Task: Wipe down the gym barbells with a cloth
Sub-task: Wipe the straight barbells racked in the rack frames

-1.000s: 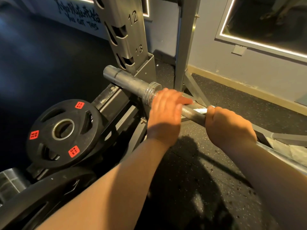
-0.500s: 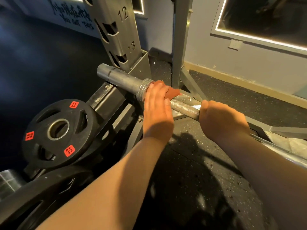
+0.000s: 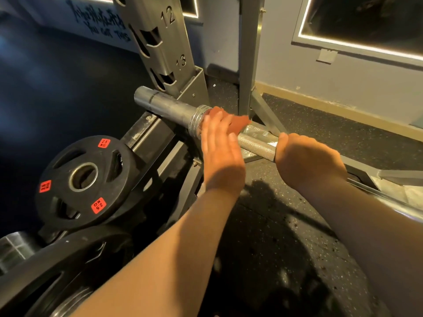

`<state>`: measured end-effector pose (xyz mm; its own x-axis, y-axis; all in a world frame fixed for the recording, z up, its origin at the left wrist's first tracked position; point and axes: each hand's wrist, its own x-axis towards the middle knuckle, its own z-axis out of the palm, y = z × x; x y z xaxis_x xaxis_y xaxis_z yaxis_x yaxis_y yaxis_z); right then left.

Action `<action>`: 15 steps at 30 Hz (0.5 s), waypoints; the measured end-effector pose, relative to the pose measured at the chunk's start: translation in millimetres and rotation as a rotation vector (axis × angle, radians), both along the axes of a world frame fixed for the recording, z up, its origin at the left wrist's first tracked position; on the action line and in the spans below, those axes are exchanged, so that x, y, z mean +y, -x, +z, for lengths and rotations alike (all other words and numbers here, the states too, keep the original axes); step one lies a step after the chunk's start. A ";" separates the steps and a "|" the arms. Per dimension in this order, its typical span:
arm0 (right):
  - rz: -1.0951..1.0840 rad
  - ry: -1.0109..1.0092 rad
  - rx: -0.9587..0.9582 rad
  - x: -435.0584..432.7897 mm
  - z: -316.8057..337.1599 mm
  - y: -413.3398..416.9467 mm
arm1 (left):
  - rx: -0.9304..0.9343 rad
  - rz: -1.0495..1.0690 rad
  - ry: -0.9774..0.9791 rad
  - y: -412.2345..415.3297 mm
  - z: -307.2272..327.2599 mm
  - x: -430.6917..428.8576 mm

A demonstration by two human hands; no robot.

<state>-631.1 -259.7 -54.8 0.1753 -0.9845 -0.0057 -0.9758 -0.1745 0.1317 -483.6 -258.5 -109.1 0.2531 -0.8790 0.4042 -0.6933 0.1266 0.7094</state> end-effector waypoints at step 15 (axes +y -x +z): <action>-0.124 -0.153 -0.326 -10.5 4.2 3.9 | 0.172 -0.073 -0.039 -0.8 6.6 4.9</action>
